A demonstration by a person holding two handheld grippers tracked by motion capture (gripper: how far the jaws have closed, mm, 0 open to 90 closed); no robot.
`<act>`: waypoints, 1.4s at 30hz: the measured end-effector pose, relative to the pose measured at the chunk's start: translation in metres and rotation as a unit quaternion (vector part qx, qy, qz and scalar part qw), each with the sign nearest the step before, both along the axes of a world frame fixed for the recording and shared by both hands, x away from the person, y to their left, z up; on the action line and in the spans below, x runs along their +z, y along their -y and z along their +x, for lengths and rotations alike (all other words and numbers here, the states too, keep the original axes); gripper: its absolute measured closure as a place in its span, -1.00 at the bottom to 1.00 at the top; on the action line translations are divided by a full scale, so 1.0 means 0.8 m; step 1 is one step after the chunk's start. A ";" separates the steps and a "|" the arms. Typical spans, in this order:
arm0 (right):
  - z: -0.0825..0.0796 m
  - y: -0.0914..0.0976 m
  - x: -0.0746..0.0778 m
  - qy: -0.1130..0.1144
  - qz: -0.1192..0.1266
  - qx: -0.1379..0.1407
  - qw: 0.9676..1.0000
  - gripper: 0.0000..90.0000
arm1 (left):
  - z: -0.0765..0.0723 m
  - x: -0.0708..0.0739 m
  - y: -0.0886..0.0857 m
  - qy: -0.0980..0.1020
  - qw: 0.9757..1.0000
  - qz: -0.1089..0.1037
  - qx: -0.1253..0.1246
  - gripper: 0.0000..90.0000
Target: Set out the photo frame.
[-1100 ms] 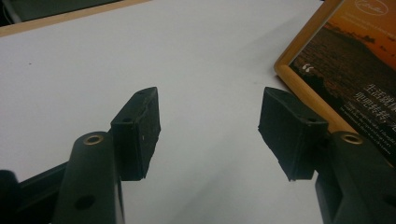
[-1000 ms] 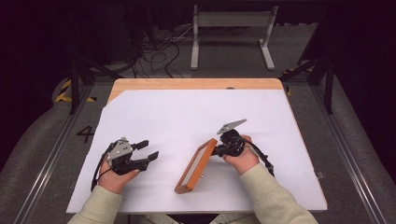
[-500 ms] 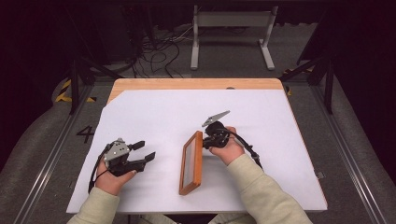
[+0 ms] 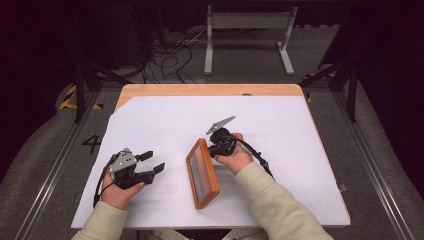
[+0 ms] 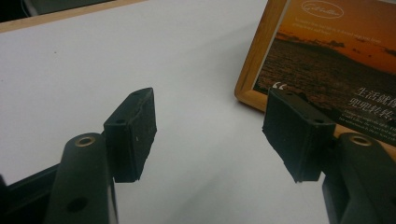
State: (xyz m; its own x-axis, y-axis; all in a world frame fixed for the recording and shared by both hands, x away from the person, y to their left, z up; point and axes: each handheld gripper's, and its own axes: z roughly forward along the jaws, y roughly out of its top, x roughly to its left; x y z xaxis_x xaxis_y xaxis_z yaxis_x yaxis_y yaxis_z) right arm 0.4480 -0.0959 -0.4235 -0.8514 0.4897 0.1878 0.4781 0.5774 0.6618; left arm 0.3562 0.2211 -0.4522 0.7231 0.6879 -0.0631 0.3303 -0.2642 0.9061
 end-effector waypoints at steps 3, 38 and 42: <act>-0.005 0.012 0.010 0.007 -0.010 -0.013 1.000 0.97 | 0.001 0.001 -0.002 -0.013 1.000 -0.005 0.005 -0.29; -0.092 0.026 0.113 0.011 0.003 -0.033 0.999 -0.37 | 0.001 0.004 0.000 -0.021 1.000 0.009 -0.004 -0.58; -0.091 0.017 0.105 0.006 -0.012 -0.042 0.999 -0.42 | 0.002 0.006 -0.002 -0.017 1.000 0.004 -0.001 -0.59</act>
